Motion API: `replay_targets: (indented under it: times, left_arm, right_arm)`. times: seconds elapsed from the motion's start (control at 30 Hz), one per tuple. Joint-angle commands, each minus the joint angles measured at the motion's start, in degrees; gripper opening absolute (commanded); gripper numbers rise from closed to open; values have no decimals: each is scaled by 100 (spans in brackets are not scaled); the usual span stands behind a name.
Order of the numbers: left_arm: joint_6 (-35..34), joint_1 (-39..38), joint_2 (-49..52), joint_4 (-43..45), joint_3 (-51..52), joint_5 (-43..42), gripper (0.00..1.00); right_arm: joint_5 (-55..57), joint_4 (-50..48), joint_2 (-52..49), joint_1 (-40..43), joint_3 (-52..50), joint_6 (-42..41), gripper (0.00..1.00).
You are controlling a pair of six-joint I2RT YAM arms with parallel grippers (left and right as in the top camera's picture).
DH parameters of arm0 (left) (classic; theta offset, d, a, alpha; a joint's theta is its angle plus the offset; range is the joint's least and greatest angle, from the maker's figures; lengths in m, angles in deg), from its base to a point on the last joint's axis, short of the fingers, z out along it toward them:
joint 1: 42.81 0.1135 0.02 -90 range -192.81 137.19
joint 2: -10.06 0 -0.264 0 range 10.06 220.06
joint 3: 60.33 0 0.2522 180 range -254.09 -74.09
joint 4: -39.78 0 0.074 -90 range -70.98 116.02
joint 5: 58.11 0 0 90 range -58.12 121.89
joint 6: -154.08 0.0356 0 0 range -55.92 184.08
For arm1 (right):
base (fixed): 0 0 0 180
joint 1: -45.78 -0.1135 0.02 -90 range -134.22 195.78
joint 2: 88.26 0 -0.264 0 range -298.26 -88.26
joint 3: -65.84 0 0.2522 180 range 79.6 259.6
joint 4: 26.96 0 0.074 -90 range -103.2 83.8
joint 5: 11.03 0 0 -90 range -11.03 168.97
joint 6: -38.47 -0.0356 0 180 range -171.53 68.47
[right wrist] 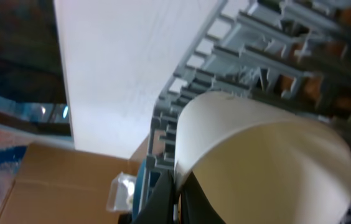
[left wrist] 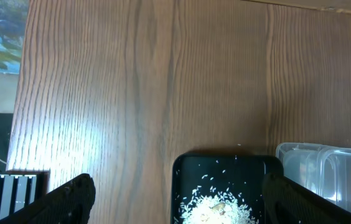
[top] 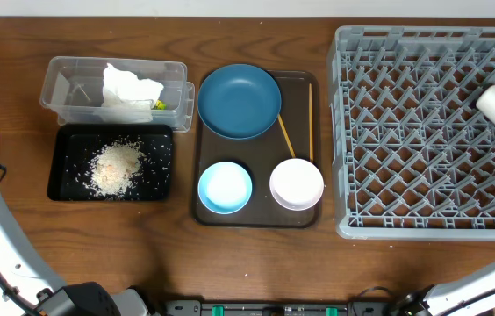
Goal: Sort waste into correct bins and load items into the dishwasher rack
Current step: 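Lift the white cup with the right gripper and carry it to the rack, then lower the white cup upside down into the rack's right side and release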
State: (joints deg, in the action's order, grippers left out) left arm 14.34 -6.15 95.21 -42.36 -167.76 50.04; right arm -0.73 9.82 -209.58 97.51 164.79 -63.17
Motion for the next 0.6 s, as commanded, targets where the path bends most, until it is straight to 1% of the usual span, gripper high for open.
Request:
replay_targets:
  times: [0.0,0.17,0.27,0.4,0.57]
  left_arm:
    - [-52,24,48,-17,-31,50,88]
    - [-52,24,48,-17,-31,50,89]
    - [-52,24,48,-17,-31,50,89]
    - [-52,24,48,-17,-31,50,89]
    - [-52,24,48,-17,-31,50,89]
  right_arm:
    - [-131,-450,142,7,-216,-754,1]
    - [151,-385,142,22,-251,-1075,1]
    - [323,-188,142,22,-254,-1088,2]
    - [809,251,153,28,-254,-1036,7]
    - [1429,487,313,61,-251,-1043,15]
